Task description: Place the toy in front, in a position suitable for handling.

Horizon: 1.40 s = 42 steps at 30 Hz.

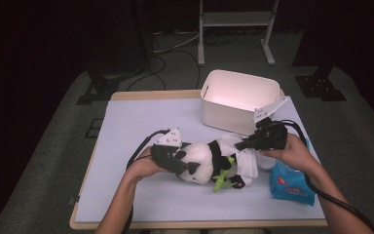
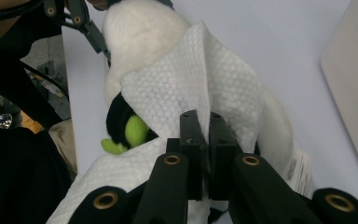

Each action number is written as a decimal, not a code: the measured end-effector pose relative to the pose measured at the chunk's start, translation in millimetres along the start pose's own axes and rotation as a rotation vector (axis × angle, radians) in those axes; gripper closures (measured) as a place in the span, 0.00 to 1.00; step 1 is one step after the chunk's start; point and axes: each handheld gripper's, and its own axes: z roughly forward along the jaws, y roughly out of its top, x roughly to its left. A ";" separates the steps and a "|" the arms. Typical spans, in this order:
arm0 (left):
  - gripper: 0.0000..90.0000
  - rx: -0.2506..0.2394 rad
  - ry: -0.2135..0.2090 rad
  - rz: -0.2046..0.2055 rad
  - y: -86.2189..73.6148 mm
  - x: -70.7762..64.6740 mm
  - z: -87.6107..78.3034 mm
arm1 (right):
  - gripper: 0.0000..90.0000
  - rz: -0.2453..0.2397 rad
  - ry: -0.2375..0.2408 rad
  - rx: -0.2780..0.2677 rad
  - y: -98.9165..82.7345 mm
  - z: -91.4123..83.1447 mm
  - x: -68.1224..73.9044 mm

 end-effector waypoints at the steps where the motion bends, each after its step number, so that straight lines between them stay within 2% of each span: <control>1: 0.29 -0.004 -0.002 -0.015 -0.4 0.6 -0.4 | 0.96 0.004 0.008 0.003 -2.9 0.3 -0.1; 6: 0.20 -0.034 -0.021 -0.074 1.0 2.2 -4.7 | 0.96 0.012 0.014 0.001 -12.0 0.5 2.1; 11: 0.16 -0.072 -0.048 -0.151 1.7 6.4 -12.3 | 0.96 0.011 0.036 0.003 -17.4 2.1 5.8; 14: 0.16 -0.070 -0.052 -0.173 3.7 7.1 -14.1 | 0.96 0.008 0.045 0.008 -19.3 2.3 9.1; 17: 0.25 -0.046 -0.087 -0.162 2.1 3.4 -8.5 | 0.96 -0.001 0.056 0.028 -18.0 1.8 13.1; 19: 0.27 -0.034 -0.086 -0.140 0.7 1.6 -6.1 | 0.96 -0.013 0.049 0.032 -14.3 -0.4 16.2; 22: 0.30 -0.027 -0.081 -0.130 -0.3 0.7 -6.8 | 0.96 -0.035 0.034 0.028 -6.6 -2.5 19.2; 25: 0.32 -0.020 -0.080 -0.108 0.5 -0.8 -6.9 | 0.96 -0.046 0.037 0.016 2.7 -0.8 19.5; 32: 0.33 -0.008 -0.088 -0.055 1.9 -6.1 -7.3 | 0.96 -0.046 0.028 -0.003 25.1 8.5 10.5; 34: 0.33 -0.006 -0.092 -0.055 1.4 -7.1 -7.9 | 0.96 -0.043 0.033 -0.003 27.8 11.8 8.5; 37: 0.32 -0.012 -0.099 -0.079 0.5 -6.7 -8.9 | 0.96 -0.050 0.031 0.025 27.7 17.9 9.2; 40: 0.24 -0.021 -0.108 -0.111 1.2 -6.1 -8.7 | 0.96 -0.045 0.031 0.043 23.5 18.2 11.9; 42: 0.19 -0.002 -0.108 -0.116 2.4 -6.7 -7.4 | 0.96 -0.043 0.047 0.052 19.3 18.6 13.2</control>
